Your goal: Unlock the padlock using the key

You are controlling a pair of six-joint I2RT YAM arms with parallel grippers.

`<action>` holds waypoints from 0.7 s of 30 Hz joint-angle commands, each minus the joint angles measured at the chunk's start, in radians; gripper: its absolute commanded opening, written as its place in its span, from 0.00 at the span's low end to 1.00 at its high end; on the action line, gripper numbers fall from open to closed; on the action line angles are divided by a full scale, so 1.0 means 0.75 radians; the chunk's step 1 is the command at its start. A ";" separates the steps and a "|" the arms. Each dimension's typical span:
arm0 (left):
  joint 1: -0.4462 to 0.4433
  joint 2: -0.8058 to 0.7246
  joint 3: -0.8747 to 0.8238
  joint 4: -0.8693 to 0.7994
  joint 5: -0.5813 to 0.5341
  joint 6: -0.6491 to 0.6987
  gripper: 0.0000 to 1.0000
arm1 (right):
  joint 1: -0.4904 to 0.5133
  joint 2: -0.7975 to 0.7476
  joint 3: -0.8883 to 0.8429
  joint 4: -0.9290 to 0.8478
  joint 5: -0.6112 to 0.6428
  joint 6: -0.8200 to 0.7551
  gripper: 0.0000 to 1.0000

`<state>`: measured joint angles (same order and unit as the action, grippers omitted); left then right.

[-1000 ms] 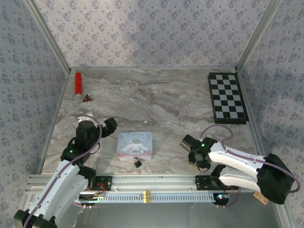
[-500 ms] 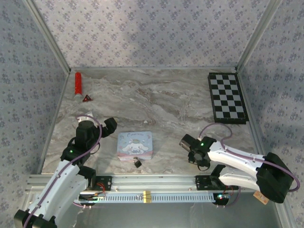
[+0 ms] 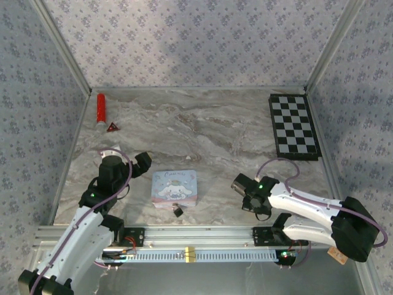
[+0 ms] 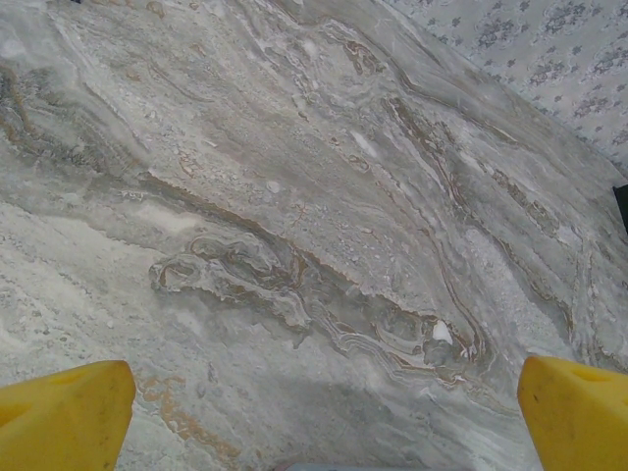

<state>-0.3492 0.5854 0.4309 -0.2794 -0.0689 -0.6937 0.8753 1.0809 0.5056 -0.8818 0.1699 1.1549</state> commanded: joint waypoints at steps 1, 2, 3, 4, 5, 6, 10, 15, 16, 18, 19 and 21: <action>-0.005 0.013 0.000 0.037 -0.015 -0.020 1.00 | 0.013 0.014 0.073 -0.089 0.060 -0.029 0.06; -0.005 0.023 0.006 0.035 -0.013 -0.027 1.00 | 0.013 0.016 0.105 -0.113 0.074 -0.047 0.05; -0.005 0.038 0.018 0.027 -0.009 -0.033 1.00 | 0.014 0.021 0.149 -0.142 0.090 -0.078 0.04; -0.005 0.061 0.037 0.013 0.003 -0.039 1.00 | 0.015 0.027 0.201 -0.167 0.109 -0.122 0.03; -0.005 0.086 0.059 0.001 0.018 -0.039 1.00 | 0.021 0.030 0.251 -0.180 0.123 -0.171 0.02; -0.005 0.120 0.090 -0.014 0.045 -0.037 1.00 | 0.025 0.035 0.313 -0.190 0.139 -0.233 0.02; -0.006 0.283 0.229 -0.075 0.178 -0.034 1.00 | 0.038 0.079 0.550 -0.182 0.164 -0.497 0.01; -0.054 0.424 0.344 -0.063 0.333 -0.094 1.00 | 0.048 0.161 0.768 -0.110 0.182 -0.728 0.00; -0.071 0.437 0.354 -0.039 0.362 -0.117 1.00 | 0.048 0.179 0.801 -0.081 0.180 -0.774 0.00; -0.106 0.451 0.358 0.030 0.412 -0.152 1.00 | 0.047 0.213 0.858 -0.030 0.177 -0.835 0.00; -0.124 0.453 0.351 0.078 0.436 -0.164 1.00 | 0.046 0.229 0.886 -0.001 0.166 -0.861 0.00; -0.151 0.460 0.346 0.134 0.460 -0.181 1.00 | 0.033 0.258 0.954 0.056 0.144 -0.902 0.00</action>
<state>-0.4404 0.9260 0.6697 -0.2661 0.1959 -0.7860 0.9039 1.2491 1.1477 -0.9024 0.2733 0.5922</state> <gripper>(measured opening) 0.997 0.052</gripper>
